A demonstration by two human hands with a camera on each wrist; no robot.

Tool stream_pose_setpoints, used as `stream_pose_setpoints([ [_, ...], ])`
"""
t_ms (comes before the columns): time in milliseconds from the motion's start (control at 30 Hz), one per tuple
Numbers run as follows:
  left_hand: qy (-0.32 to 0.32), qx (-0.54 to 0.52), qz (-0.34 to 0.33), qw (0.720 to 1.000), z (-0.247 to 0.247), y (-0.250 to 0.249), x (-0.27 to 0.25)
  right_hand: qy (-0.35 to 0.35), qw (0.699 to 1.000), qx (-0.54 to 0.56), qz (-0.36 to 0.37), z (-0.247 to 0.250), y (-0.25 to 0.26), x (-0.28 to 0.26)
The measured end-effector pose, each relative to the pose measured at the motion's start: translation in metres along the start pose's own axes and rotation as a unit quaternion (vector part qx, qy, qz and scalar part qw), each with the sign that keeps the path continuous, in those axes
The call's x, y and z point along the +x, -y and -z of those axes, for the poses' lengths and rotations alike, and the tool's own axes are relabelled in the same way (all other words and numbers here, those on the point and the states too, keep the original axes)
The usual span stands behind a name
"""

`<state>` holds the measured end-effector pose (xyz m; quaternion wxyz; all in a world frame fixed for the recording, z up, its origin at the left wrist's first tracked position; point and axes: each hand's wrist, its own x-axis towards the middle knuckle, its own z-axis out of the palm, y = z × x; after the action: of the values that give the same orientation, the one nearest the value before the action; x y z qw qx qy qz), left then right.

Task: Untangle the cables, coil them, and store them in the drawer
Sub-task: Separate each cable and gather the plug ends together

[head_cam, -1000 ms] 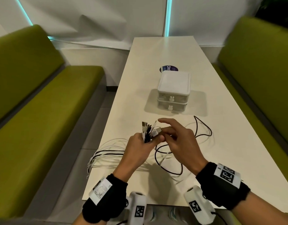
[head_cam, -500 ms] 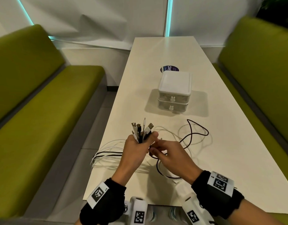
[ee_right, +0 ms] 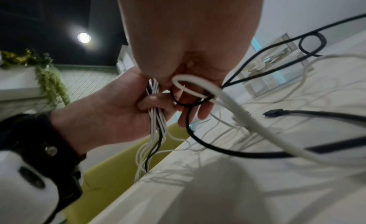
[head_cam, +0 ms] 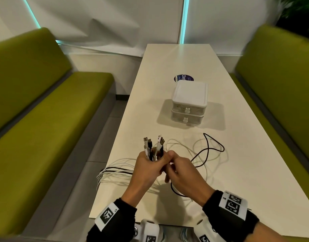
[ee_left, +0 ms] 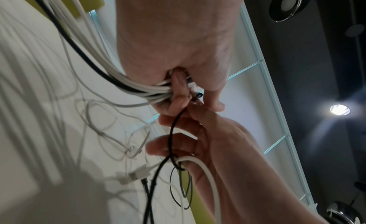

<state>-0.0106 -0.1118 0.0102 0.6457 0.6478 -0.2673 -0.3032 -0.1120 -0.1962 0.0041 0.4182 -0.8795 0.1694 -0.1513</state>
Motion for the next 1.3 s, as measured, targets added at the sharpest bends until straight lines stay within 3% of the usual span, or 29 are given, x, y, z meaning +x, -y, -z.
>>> stream_pose_setpoints([
  [200, -0.034, -0.001, 0.013, 0.999, 0.0, 0.003, 0.003, 0.055, 0.997, -0.055, 0.021, 0.007, -0.003, 0.003],
  [367, -0.056, 0.004, 0.029, 0.998, 0.002, -0.002, 0.005, 0.079, 0.981, -0.175, 0.027, 0.012, -0.013, 0.004],
  [500, -0.069, -0.04, -0.014, 0.997, 0.012, -0.014, 0.01, 0.074, 0.971, -0.227, -0.001, 0.017, -0.029, -0.003],
  [733, -0.03, -0.101, -0.016, 0.994, 0.02, -0.019, 0.008, 0.06, 0.953, -0.297, 0.027, 0.024, -0.039, -0.005],
  [833, -0.011, -0.082, 0.0, 0.997, 0.017, -0.014, 0.002, 0.058, 0.946, -0.317, 0.04, 0.021, -0.029, -0.002],
  [1033, -0.042, -0.005, -0.013, 0.999, 0.012, -0.004, 0.002, 0.07, 0.955, -0.288, 0.018, 0.018, -0.03, -0.005],
  [1167, -0.022, 0.032, -0.01, 0.999, 0.009, -0.003, 0.002, 0.086, 0.94, -0.329, 0.013, 0.023, -0.025, -0.005],
  [1300, -0.001, 0.174, -0.028, 0.984, 0.006, 0.013, 0.003, 0.058, 0.935, -0.348, 0.037, 0.031, -0.016, -0.001],
])
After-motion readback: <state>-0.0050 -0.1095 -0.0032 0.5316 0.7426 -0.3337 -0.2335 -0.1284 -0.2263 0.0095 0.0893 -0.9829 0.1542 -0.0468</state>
